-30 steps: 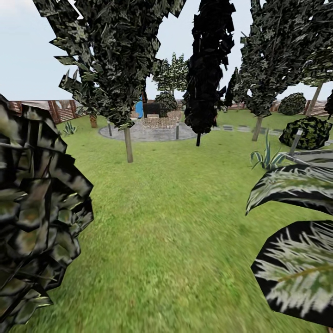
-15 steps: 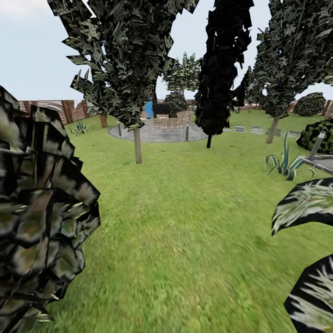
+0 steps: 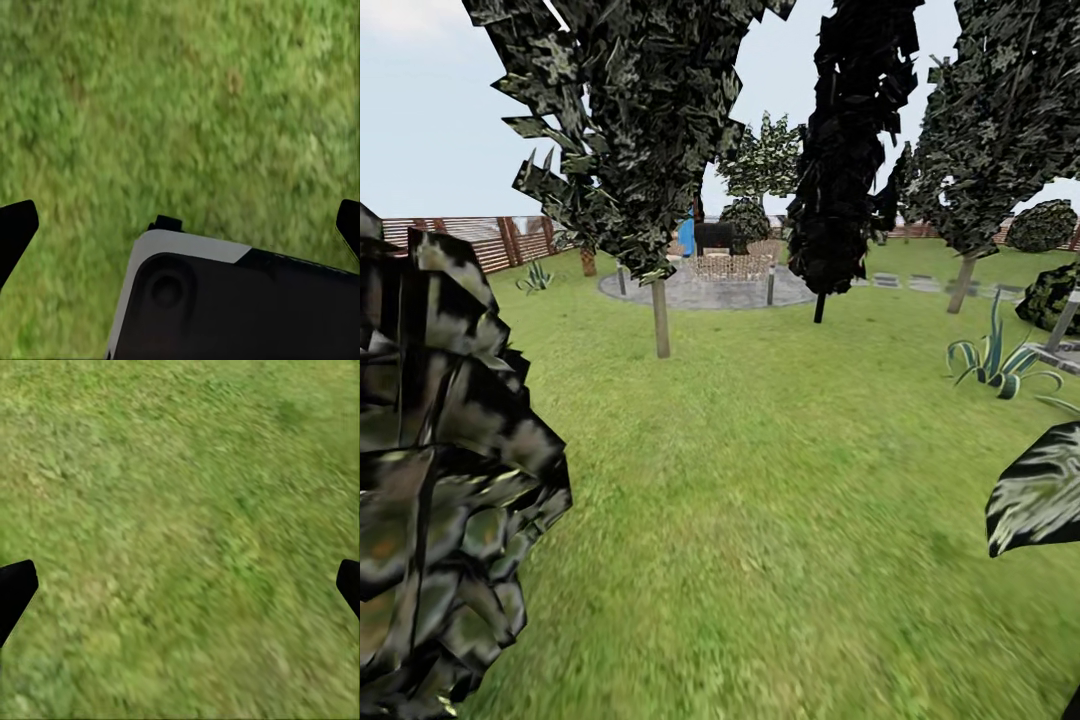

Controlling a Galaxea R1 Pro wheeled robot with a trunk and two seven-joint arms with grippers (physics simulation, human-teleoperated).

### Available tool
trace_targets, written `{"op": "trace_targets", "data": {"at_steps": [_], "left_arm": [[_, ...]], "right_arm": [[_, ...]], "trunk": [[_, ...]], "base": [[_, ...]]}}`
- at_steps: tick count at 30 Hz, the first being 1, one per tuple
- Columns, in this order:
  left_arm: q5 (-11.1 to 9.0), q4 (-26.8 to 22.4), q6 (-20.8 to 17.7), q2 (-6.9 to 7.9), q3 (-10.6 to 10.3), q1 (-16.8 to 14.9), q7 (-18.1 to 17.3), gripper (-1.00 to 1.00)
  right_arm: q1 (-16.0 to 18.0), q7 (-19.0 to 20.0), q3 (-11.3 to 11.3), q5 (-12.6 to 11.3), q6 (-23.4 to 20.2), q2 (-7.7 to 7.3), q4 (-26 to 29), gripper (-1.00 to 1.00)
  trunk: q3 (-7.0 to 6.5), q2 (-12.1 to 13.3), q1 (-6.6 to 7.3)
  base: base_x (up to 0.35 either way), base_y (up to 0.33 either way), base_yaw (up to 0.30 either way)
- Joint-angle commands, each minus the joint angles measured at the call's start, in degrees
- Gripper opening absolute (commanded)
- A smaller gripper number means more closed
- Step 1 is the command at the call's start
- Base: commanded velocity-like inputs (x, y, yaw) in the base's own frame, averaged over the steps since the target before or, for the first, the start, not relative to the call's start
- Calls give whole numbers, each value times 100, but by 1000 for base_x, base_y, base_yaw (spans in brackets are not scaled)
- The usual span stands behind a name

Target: Take the three Easter eggs out of the wicker basket on the lawn in the garden, then place them on the lawn next to a single tree (choose any tree) so that all three eggs are next to the same tree and none are left in the basket.

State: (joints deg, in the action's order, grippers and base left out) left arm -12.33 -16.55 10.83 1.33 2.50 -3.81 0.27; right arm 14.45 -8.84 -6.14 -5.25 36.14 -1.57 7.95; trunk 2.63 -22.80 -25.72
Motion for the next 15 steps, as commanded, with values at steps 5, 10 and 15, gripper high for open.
{"op": "trace_targets", "data": {"at_steps": [5,10,15], "left_arm": [[-15,2,15,-1,12,-6,3,100],[-15,2,15,-1,7,-5,4,100],[-15,2,15,-1,6,-5,6,100]], "right_arm": [[5,22,7,-51,25,-1,-4,100],[5,22,7,-48,25,-2,-4,100],[5,22,7,-49,25,-2,-4,100]], "trunk": [[12,-12,-7],[12,-12,-7],[12,-12,-7]], "base": [[335,-3,0],[332,-101,0],[319,-164,0]]}}
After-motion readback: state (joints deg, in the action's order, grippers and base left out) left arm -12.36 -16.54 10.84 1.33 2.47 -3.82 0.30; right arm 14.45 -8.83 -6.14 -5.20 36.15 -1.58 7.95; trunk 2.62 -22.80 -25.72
